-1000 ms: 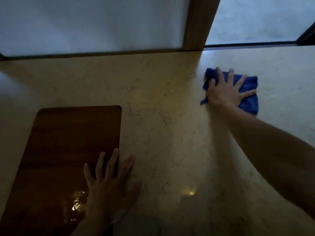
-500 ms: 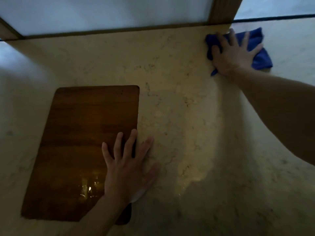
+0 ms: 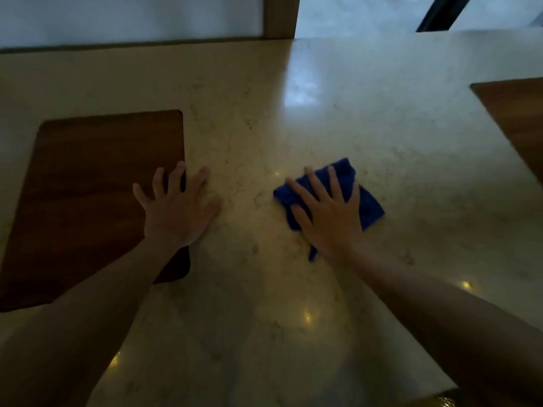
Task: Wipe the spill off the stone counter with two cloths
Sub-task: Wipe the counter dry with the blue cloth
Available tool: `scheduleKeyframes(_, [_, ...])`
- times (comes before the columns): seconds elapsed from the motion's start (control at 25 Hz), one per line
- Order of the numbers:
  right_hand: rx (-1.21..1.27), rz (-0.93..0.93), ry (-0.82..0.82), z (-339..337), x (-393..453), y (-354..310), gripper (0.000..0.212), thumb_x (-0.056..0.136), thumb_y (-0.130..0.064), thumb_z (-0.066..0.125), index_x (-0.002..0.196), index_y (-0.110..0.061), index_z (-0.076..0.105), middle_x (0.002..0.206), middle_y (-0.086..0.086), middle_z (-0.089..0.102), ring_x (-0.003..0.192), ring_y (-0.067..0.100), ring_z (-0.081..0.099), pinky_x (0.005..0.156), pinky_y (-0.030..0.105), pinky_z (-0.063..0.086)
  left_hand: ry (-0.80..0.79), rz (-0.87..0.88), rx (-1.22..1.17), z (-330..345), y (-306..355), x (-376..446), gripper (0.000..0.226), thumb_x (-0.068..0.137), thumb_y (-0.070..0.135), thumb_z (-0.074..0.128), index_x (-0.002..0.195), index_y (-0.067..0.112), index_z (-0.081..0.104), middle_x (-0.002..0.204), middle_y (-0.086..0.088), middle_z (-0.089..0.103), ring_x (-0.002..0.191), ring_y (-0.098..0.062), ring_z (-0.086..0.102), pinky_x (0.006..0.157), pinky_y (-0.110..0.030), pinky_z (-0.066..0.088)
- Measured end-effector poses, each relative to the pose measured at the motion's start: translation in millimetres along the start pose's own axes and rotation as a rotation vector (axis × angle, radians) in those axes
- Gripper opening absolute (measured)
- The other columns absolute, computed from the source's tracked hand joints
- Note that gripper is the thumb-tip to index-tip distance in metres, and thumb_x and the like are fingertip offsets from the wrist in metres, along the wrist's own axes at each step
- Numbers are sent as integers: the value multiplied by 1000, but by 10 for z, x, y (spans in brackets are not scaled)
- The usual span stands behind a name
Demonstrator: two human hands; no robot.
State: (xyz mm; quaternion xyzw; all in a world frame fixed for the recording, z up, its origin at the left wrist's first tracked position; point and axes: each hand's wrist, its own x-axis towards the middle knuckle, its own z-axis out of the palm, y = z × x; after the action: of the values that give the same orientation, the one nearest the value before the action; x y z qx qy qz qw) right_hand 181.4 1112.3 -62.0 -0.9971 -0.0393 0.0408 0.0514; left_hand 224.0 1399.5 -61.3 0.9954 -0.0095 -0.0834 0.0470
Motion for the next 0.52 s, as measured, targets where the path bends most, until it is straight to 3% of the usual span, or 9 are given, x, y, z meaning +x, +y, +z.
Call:
scheduleKeyframes(0.12, [8, 57, -19, 118, -1218, -13, 55, 99, -63, 11, 152, -52, 3, 166, -10, 7, 153, 29, -3, 115, 69, 5, 16, 23, -4, -6, -3, 28, 65, 88, 77, 16, 146, 48, 11, 164, 0, 8, 149, -37, 1, 111, -74, 2])
scheduleKeyframes(0.24, [12, 156, 7, 223, -2182, -175, 56, 98, -62, 12, 153, -50, 10, 164, -7, 17, 152, 30, 9, 111, 74, 16, 18, 21, -28, -8, -19, 24, 66, 88, 78, 17, 147, 47, 14, 163, 0, 8, 149, -38, 1, 111, -74, 0])
scheduleKeyframes(0.4, [-23, 328, -47, 297, -2584, -571, 57, 99, -61, 10, 153, -47, 22, 161, -4, 25, 147, 37, 24, 103, 78, 22, 8, 17, -35, -35, -12, 29, 67, 88, 78, 16, 148, 47, 14, 164, 0, 7, 149, -38, 0, 112, -73, -2])
scheduleKeyframes(0.52, [-62, 253, -81, 342, -2507, -1034, 57, 97, -62, 15, 149, -46, 33, 159, -1, 34, 144, 40, 30, 101, 79, 22, 12, 23, -41, -54, -44, 37, 67, 88, 77, 14, 148, 48, 12, 164, 0, 7, 149, -38, -1, 111, -73, -2])
